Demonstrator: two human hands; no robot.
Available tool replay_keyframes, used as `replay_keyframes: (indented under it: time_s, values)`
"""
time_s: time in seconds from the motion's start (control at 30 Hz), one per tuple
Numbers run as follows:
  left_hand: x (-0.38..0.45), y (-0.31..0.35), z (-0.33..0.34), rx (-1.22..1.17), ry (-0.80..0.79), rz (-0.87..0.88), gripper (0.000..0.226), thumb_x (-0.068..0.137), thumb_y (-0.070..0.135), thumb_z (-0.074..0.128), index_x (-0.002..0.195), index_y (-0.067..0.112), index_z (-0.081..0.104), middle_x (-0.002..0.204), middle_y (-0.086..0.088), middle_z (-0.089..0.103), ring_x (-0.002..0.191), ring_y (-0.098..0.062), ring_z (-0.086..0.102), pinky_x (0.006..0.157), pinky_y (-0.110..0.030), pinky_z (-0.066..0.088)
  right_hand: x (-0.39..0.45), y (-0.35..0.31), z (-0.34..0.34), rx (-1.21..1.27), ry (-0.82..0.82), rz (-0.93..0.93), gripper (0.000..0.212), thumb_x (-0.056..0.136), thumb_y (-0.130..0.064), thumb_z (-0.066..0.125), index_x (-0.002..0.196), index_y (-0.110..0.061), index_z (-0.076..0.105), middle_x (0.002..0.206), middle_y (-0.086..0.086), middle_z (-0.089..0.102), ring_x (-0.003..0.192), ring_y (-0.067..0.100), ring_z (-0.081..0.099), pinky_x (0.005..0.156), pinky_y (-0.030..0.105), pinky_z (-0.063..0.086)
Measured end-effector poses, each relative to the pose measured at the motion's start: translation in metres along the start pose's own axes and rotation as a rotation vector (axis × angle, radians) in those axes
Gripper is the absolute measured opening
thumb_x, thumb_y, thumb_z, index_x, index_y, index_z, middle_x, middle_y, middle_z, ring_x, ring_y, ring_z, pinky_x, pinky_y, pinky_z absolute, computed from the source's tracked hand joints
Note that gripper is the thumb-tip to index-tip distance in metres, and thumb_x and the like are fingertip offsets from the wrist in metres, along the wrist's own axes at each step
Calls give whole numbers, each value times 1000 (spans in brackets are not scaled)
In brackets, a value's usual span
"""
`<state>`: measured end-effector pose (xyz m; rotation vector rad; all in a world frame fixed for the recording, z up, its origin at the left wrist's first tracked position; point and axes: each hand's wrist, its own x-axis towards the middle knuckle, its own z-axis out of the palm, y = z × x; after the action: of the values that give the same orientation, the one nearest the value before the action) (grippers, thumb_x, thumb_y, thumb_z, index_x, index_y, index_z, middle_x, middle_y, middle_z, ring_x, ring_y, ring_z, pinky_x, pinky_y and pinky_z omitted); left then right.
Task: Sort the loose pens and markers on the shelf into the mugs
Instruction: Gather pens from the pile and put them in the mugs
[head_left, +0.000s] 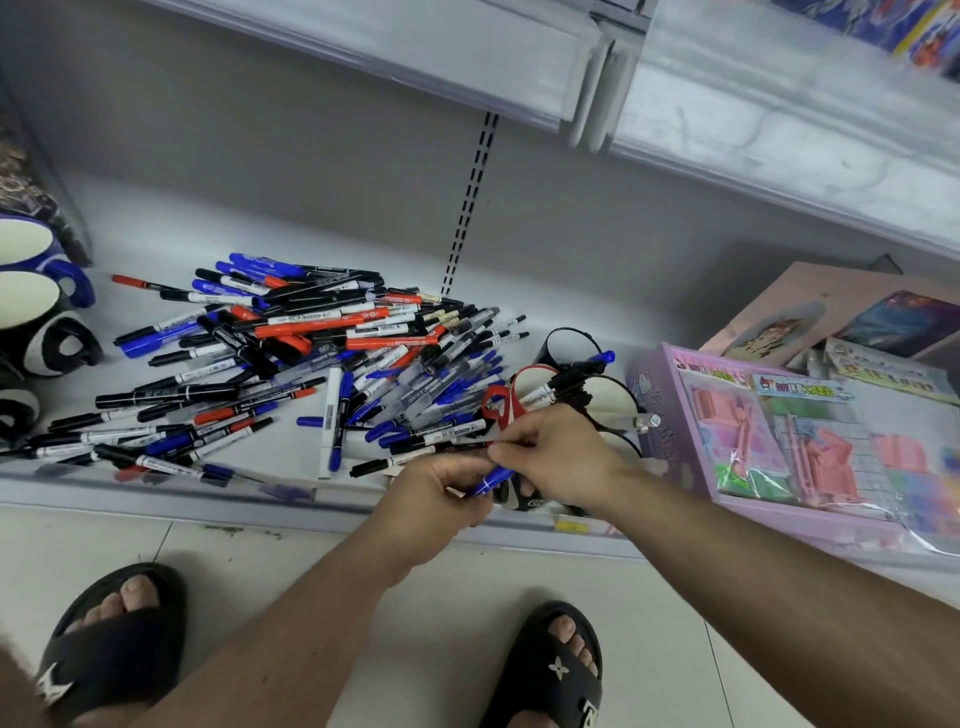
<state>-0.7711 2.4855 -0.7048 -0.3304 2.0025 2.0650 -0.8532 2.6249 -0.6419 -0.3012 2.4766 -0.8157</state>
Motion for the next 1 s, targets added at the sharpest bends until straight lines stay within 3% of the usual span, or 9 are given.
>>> replay_keyframes:
  time_s: [0.07,0.13,0.2,0.27,0.4,0.53,0.67,0.87,1.0]
  values:
    - [1,-5,0,130,69,35,32,88,7,70,114,26,70,103,10,70,80,2,62,69,-17,50,-3,7,-6,69,56,-6,14,91,-15,69,80,-24,71,60,-8,65,47,6,56,44,15,41]
    - [2,-7,-6,318,192,23,42,88,19,72,122,38,57,110,15,60,98,-2,57,82,-24,52,-1,20,-22,60,221,-14,20,89,-15,70,76,-30,68,76,-8,69,62,7,63,61,20,52]
    - [3,-10,-13,325,276,-13,51,88,23,72,134,30,53,116,11,58,104,-6,55,85,-31,53,6,41,-39,54,389,12,21,88,-15,72,78,-32,67,84,-10,69,78,12,66,83,31,55]
    - [4,-12,-16,265,300,-50,53,88,21,72,136,25,51,113,12,59,100,-5,56,80,-30,52,10,60,-47,70,459,50,17,88,-13,71,84,-30,71,91,-7,72,86,15,66,93,34,53]
    - [5,-19,-14,239,287,-79,49,87,15,72,132,22,54,105,16,60,99,-9,58,86,-33,52,14,82,-26,-203,326,37,26,94,-12,62,117,-19,72,113,1,72,95,18,64,92,28,50]
    - [6,-25,-12,253,271,-91,50,87,14,71,132,25,53,105,14,61,93,-3,58,73,-23,50,29,93,-7,-580,297,-286,27,85,4,67,109,-6,74,124,12,68,101,37,67,85,45,56]
    - [7,-28,-16,272,275,-99,47,86,15,72,128,27,54,103,14,62,90,-2,60,74,-24,53,45,84,-9,-732,261,-318,37,89,2,59,121,-13,69,137,2,61,109,33,60,89,36,52]
    - [8,-28,-32,290,288,-97,47,88,15,69,130,25,52,104,14,61,87,-2,58,57,-14,44,33,60,-10,-647,389,-428,32,71,-4,79,101,-15,76,107,4,75,86,33,68,77,38,59]
    - [23,-10,-56,393,259,-67,47,89,16,68,133,19,52,103,10,60,84,-8,60,68,-18,47,8,8,-15,-496,383,-492,18,80,-14,74,97,-16,78,91,3,75,85,26,67,78,36,56]
